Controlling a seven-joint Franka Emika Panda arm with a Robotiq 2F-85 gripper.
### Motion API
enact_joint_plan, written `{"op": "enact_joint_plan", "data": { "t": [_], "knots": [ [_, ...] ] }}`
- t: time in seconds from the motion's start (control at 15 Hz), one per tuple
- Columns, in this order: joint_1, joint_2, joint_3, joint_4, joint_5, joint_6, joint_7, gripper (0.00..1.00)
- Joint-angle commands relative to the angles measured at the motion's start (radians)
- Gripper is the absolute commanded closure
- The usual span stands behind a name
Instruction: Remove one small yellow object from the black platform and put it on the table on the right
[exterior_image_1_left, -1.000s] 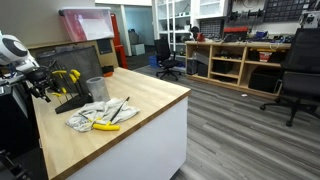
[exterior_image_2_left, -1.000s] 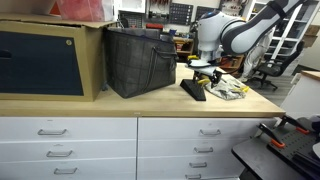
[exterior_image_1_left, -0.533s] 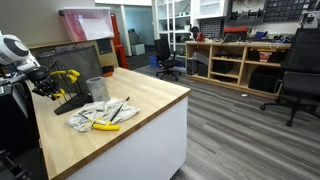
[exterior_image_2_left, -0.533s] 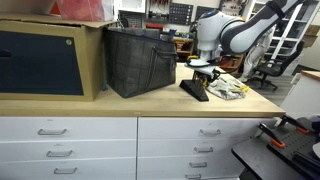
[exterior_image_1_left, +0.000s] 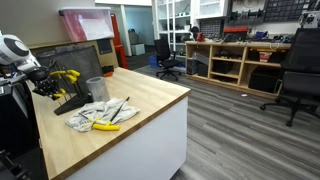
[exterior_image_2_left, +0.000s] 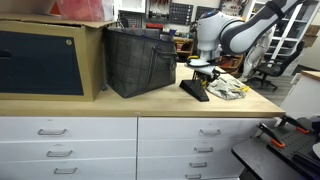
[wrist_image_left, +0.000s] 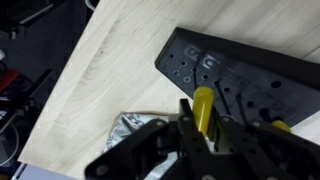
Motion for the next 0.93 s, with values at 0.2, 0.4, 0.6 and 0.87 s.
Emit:
{"op": "enact_joint_plan", "data": {
  "t": [0.2,0.4,0.6,0.87],
  "knots": [
    [-0.004,-0.011,-0.014,0.014,0.106,-0.003,-0.025,0.96],
    [-0.022,0.004,-0.017,0.033,0.213,-0.011,-0.063,0.96],
    [-0.031,0.005,-0.030,0.043,0.290,-0.015,-0.090,0.96],
    [-0.024,-0.003,-0.051,0.042,0.298,-0.016,-0.059,0.96]
  ]
}}
